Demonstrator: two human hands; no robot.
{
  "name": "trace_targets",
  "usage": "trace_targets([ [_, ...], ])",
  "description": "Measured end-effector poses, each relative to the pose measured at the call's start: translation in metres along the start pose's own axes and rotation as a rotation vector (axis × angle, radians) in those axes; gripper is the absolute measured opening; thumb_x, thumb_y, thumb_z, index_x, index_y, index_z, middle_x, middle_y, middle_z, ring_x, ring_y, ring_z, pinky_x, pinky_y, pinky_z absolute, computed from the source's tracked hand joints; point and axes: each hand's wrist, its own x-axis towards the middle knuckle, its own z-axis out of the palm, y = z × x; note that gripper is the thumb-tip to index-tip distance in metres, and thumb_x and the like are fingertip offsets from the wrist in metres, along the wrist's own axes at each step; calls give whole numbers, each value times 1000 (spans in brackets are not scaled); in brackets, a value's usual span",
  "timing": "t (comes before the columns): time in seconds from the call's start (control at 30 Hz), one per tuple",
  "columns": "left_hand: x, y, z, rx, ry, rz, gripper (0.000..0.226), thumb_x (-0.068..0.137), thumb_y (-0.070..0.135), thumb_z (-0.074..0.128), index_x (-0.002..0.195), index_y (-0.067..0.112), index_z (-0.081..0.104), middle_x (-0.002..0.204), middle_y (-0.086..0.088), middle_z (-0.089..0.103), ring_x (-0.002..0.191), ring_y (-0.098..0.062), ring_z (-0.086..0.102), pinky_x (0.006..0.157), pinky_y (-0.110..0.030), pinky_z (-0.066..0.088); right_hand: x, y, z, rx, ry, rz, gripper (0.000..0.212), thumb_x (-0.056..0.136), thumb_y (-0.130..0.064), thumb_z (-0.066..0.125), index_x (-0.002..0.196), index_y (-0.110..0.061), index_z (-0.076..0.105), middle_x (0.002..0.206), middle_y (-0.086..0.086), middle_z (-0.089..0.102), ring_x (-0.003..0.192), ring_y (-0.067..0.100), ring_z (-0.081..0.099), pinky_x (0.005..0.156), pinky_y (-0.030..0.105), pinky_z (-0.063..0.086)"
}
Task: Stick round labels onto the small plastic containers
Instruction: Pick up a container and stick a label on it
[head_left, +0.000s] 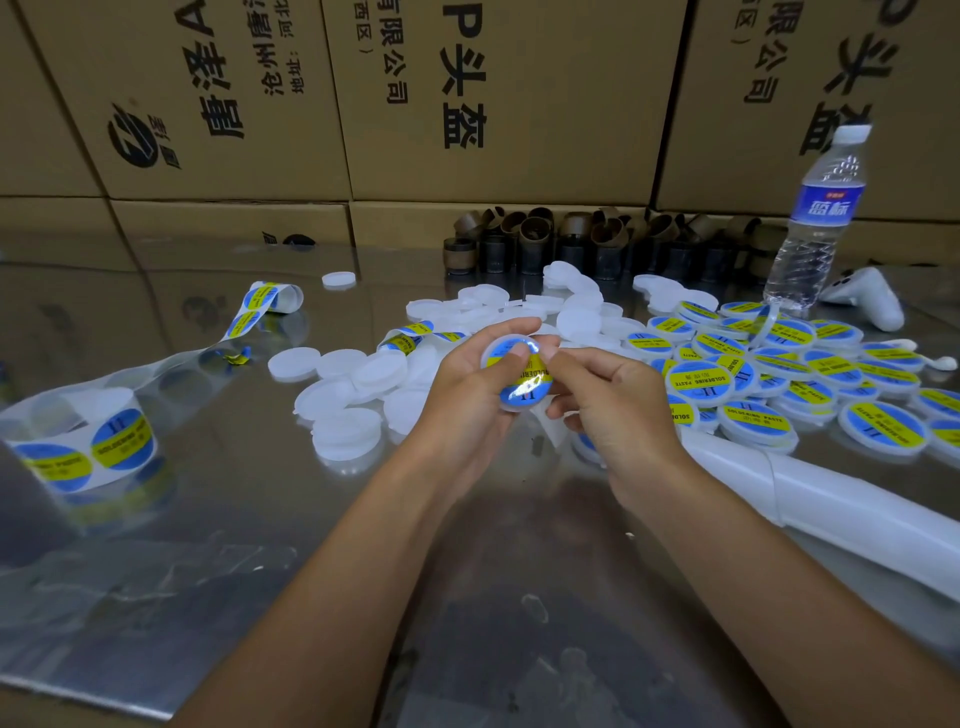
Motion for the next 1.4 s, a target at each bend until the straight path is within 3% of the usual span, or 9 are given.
trace_targets([
  [0.13,0,0,0,-2,4,-1,22,95,0,45,98,13,62,87,-4,67,76,-14,65,71,-24,55,0,1,1,-73,27,-62,21,87,-30,62,71,-19,70,55,-6,63,46,5,53,50,9,41],
  [0.37,1,-3,-1,43,6,-4,19,97,7,44,101,14,61,84,3,73,82,-15,67,79,-30,53,-6,4,5,-234,121,-310,21,84,-15,60,69,-30,62,60,-11,64,49,8,62,46,9,38],
  [0.6,-1,-3,3,43,4,-6,21,99,14,41,100,13,62,94,-5,71,89,-21,67,79,-30,54,-4,9,6,-382,145,-384,11,84,-20,58,76,-25,61,69,-11,65,64,16,64,65,38,52],
  [0.77,-2,-1,4,44,-21,6,22,100,12,39,101,12,61,90,-2,71,80,-14,69,70,-23,55,-2,15,4,-636,150,-466,17,89,-35,53,79,-23,45,56,-7,50,58,13,50,51,31,36],
  [0.9,1,2,1,-87,19,26,26,101,9,36,98,8,62,87,-4,73,85,-20,71,79,-31,58,-1,18,0,-732,151,-407,35,89,-49,48,69,-22,38,53,-6,44,56,11,45,48,27,29],
  [1.0,2,1,0,-149,2,23,24,99,10,38,99,6,62,90,-7,73,90,-22,70,84,-33,57,-1,18,1,-650,138,-358,35,87,-51,49,66,-23,41,49,-7,46,54,9,46,49,29,28],
  [1.17,1,0,-1,-128,-82,14,20,90,17,48,100,9,63,94,-5,74,92,-18,69,79,-27,56,2,11,3,-254,97,-244,34,86,-46,58,67,-18,58,58,10,59,55,25,55,59,35,46],
  [1.3,0,0,0,-117,-110,-2,26,81,23,53,101,10,64,97,-4,74,92,-16,69,75,-26,56,3,10,1,-223,62,-264,32,89,-37,59,64,-17,61,50,-2,57,50,13,53,55,30,45],
  [1.4,0,-2,-1,-43,-53,-17,23,86,22,55,102,10,66,98,-7,72,93,-18,68,83,-27,55,3,8,2,-226,116,-296,33,90,-36,57,66,-14,60,55,4,59,55,25,57,57,32,48],
])
